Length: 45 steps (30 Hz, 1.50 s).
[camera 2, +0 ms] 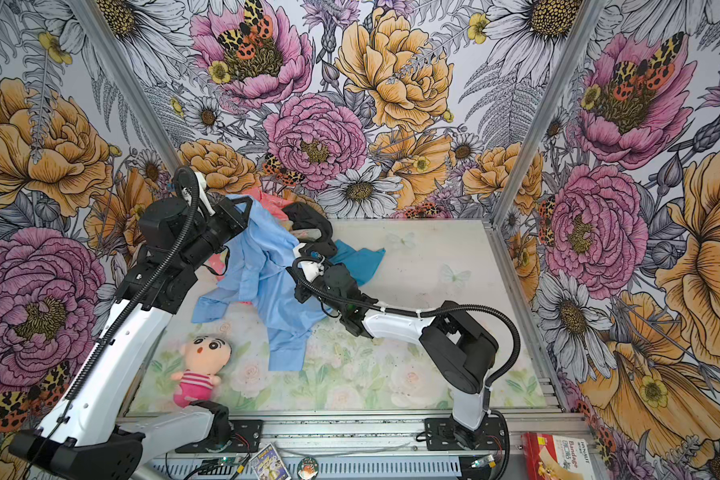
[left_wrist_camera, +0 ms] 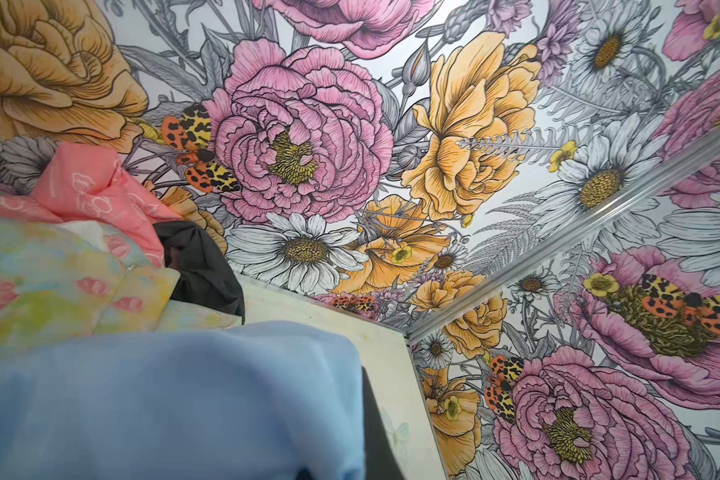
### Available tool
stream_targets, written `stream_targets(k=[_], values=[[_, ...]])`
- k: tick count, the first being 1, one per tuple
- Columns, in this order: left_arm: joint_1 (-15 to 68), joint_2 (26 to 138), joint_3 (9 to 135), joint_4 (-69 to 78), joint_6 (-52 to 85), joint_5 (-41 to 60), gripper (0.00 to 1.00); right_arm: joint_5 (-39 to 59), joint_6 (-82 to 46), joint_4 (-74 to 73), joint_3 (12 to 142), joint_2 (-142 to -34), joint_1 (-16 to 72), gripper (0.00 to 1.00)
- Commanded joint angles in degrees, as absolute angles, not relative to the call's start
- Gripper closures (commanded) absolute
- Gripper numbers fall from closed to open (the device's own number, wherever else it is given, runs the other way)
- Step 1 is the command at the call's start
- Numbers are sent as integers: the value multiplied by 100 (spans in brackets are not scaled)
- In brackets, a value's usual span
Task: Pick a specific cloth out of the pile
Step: 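Reach the right gripper to the raised light blue shirt and grasp it, then pull the shirt from the pile with the right gripper while the left releases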
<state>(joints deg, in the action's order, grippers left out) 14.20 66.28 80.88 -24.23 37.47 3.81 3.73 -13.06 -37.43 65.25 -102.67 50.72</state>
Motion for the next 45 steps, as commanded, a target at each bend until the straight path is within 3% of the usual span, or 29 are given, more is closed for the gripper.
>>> stream_targets(k=[1,10,23,33,45], values=[[1176,6436,7741,-2469,3681,740,100,310,-1622,-3499,6945,-9645,5080,100],[1051,6290,7030,-2396,3386,1063,100,180,-2973,-2150,7765,-9137,4707,100],[1665,6267,6540,-1753,2900,1667,100,70,-4109,-1538,8231,-8327,3854,100],[2265,6531,6370,-1372,2666,2075,78,87,-4162,-956,8305,-7556,3004,100],[2636,6882,6526,-1476,2246,2185,51,643,-4171,-36,8676,-7178,1311,100]])
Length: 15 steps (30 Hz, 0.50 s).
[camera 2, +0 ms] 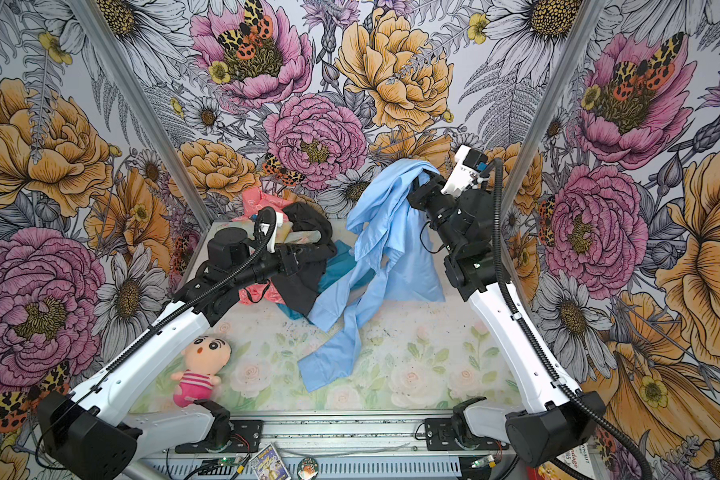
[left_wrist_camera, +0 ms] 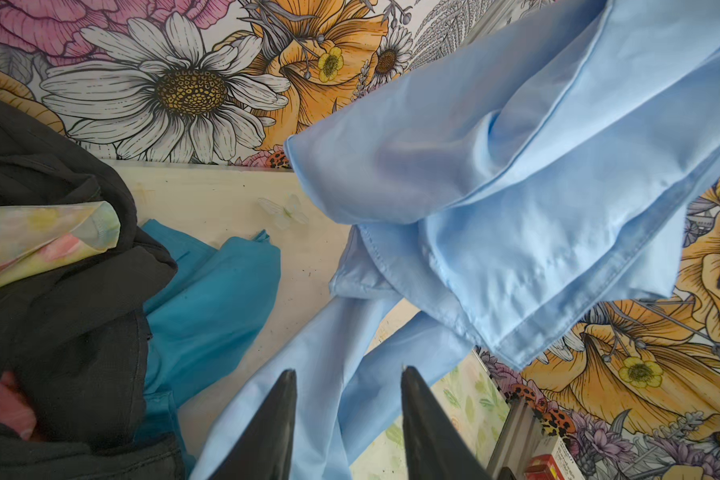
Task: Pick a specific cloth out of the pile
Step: 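Pull the shirt from the pile with the right gripper while the left releases, then lower the light blue shirt onto the clear table area and open the right gripper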
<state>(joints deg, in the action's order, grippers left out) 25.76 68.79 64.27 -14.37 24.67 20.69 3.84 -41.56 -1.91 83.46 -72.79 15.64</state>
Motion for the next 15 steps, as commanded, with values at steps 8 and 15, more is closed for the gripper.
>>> stream_targets(k=[8,15], values=[[2666,6808,6474,-1633,2110,2094,43,1147,-4024,192,9287,-7712,267,100],[2662,6722,6429,-1765,2035,2005,42,1652,-3946,424,10414,-8552,-567,100]])
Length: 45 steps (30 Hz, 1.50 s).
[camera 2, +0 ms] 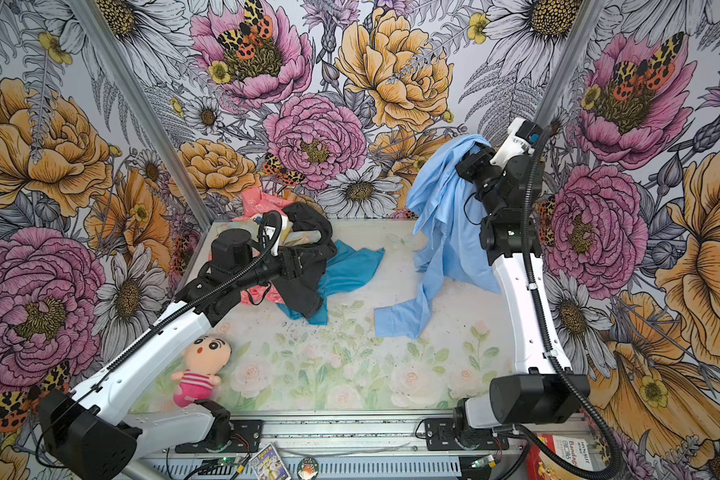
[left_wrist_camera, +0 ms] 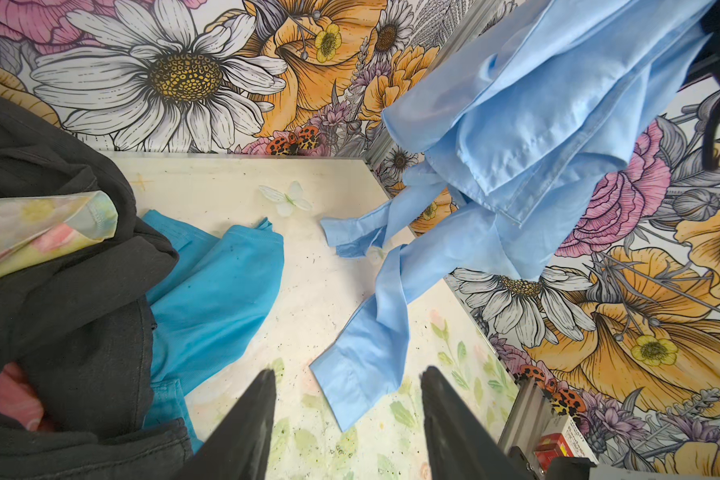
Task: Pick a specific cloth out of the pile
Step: 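Lower the light blue shirt onto the clear table area and open the right gripper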
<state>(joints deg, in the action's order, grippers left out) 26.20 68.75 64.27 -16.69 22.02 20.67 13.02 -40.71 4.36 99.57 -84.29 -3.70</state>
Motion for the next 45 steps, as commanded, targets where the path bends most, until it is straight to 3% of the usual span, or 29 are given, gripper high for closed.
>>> stream_targets(k=[1,7,19,25,34,41,45], values=[[2663,6713,6423,-1796,2023,1989,42,1646,-3884,526,10554,-8627,-648,100],[2654,6655,6389,-1872,1978,1926,41,1487,-3435,844,10323,-8389,-894,100],[2598,6666,6277,-1911,2072,1687,40,1049,-3063,967,6833,-6398,-890,100],[2508,6574,6212,-1929,2136,1494,34,615,-2805,1196,5434,-5964,-888,100],[2322,6374,6100,-1934,2257,1246,30,369,-2679,1208,4616,-6541,-895,100],[2180,6363,6047,-1937,2324,1151,29,264,-2611,1266,4806,-7358,-902,92],[2138,6340,5995,-1942,2355,1114,29,330,-2593,1348,4916,-7789,-913,78]])
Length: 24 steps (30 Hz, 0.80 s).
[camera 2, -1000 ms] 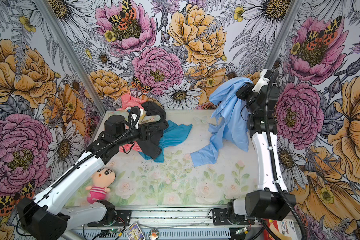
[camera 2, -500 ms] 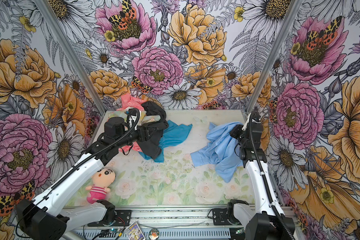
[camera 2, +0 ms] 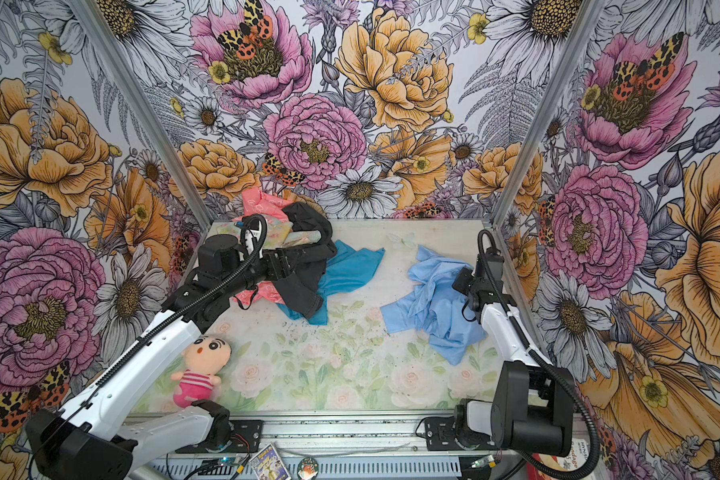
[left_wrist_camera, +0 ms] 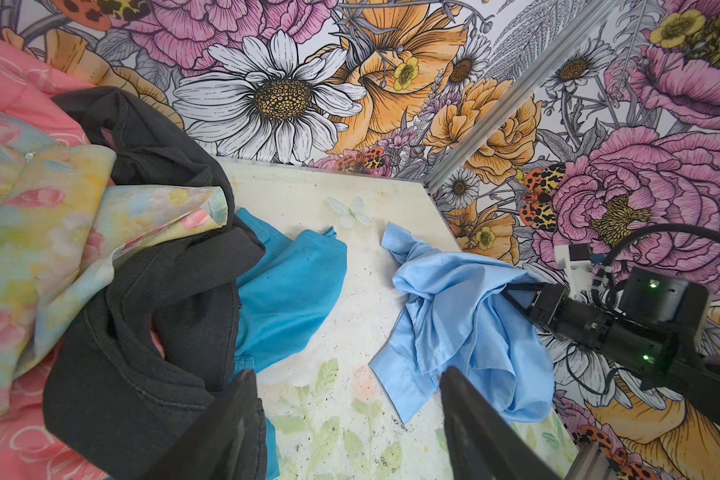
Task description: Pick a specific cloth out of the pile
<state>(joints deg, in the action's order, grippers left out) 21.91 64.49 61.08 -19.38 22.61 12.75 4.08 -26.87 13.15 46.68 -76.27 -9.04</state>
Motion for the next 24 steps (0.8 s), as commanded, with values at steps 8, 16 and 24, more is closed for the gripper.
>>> stream_targets(k=[8,16,24], values=[[2018,6293,5809,-1942,2433,1114,29,448,-2565,1485,4912,-8138,-910,64],[2013,6324,5580,-1723,2714,1177,29,665,-2395,1931,5241,-8896,-903,50],[1975,6348,5449,-1597,2846,1106,29,328,-2466,2206,5600,-9478,-902,25]])
